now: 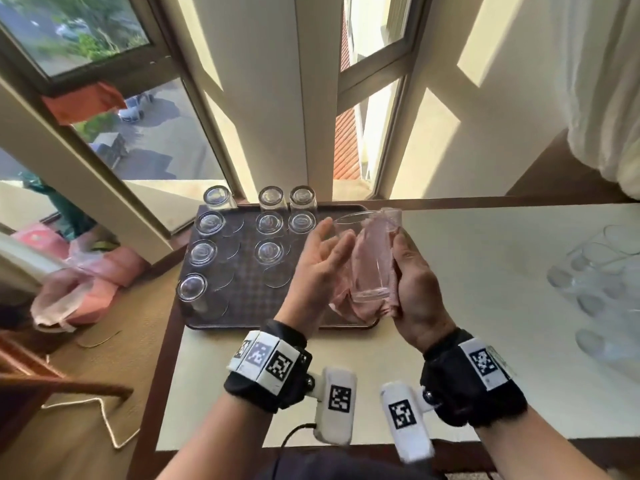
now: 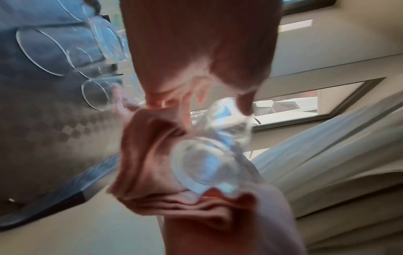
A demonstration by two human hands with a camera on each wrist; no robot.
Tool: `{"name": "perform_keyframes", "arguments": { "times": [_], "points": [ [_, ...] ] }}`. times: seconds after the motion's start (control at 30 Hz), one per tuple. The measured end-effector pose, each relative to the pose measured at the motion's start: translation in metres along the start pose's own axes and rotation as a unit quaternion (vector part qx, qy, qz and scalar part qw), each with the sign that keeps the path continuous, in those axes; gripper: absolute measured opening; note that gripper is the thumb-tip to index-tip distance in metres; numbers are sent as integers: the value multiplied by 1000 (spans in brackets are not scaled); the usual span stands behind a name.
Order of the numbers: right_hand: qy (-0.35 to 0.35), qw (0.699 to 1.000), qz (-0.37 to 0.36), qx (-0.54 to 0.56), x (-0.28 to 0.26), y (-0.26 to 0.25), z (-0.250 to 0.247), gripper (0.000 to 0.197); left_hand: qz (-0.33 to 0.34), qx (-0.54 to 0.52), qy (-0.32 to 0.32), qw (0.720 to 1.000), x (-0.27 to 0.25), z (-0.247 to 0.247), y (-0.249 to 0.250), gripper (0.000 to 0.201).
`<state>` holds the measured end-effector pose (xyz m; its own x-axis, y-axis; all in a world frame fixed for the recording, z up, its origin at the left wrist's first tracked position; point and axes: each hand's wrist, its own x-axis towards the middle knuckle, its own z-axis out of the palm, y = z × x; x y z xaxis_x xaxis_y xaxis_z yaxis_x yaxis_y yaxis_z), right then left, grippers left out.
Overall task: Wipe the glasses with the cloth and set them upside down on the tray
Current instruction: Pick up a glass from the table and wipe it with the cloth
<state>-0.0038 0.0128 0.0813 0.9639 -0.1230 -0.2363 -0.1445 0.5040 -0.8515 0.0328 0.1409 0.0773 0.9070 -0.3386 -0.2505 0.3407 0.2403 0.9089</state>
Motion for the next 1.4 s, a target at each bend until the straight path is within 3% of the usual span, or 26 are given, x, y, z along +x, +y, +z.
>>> {"name": "perform_keyframes", "arguments": {
  "times": [0.07,0.13,0.23,0.3,0.37,0.43,0.5,0.57,0.63,0.7,0.73,0.77,0.83,0.9,0.93,0.97,1.03,1.1,1.13,1.17,1.23,1.3,1.33,1.37,1.4],
  "points": [
    [-12,985,-98,-144,2,7,0,51,0,-1,23,1000,-3,11,3,83],
    [-16,978,-119,-170,1,9,4,52,8,8,29,1000,-7,19,-3,74],
    [-29,999,14,7,-3,-6,10,47,12,-46,1,999,-8,21,-3,46],
    [-56,985,87,135,-5,-15,6,50,6,-35,-26,999,-9,16,4,64],
    [-50,987,65,142,-5,-17,6,49,17,-22,-16,999,-7,12,7,82],
    [-24,999,-22,17,-2,-15,10,47,27,-18,27,999,-6,13,9,85],
    [-25,980,-123,-152,2,-5,7,51,45,7,43,998,-6,21,10,83],
    [-32,971,-128,-200,2,-1,8,56,51,46,49,996,-9,29,8,96],
    [-34,997,-35,-61,1,-8,8,51,48,32,44,997,-10,30,7,90],
    [-60,990,71,108,-3,-18,6,50,20,-16,-5,1000,-9,26,8,68],
    [-67,983,85,148,-5,-21,4,51,16,-19,-27,999,-9,23,11,64],
    [-53,987,62,136,-5,-20,3,50,18,-10,-30,999,-9,21,13,64],
    [-9,999,-48,-8,-1,-18,6,45,35,3,8,999,-9,22,18,73],
    [-13,974,-147,-173,4,-9,2,49,48,15,41,998,-9,28,18,75],
    [-29,964,-168,-203,5,-5,2,53,46,21,49,997,-8,32,16,77],
    [-33,968,-163,-189,4,-4,4,54,41,24,56,997,-9,37,14,79],
    [-39,996,-70,-25,-1,-11,6,49,43,-1,58,997,-10,42,13,68],
    [-74,983,51,161,-6,-16,4,50,34,-33,4,999,-10,40,18,53],
    [-75,975,73,194,-5,-16,0,52,23,-36,-19,999,-10,37,21,52],
    [-61,980,60,179,-4,-17,0,53,22,-18,-27,999,-10,34,24,53],
    [-2,998,-58,1,-1,-15,2,57,45,32,10,998,-6,29,25,56],
    [17,958,-188,-215,3,-4,-2,57,67,53,27,996,-4,30,18,69],
    [20,937,-225,-268,4,0,0,56,71,62,30,995,-5,33,16,79],
    [16,934,-234,-268,3,2,1,55,65,63,32,995,-6,36,13,86],
    [-3,954,-214,-212,2,0,3,55,65,49,32,996,-7,38,11,85]
  ]
}}
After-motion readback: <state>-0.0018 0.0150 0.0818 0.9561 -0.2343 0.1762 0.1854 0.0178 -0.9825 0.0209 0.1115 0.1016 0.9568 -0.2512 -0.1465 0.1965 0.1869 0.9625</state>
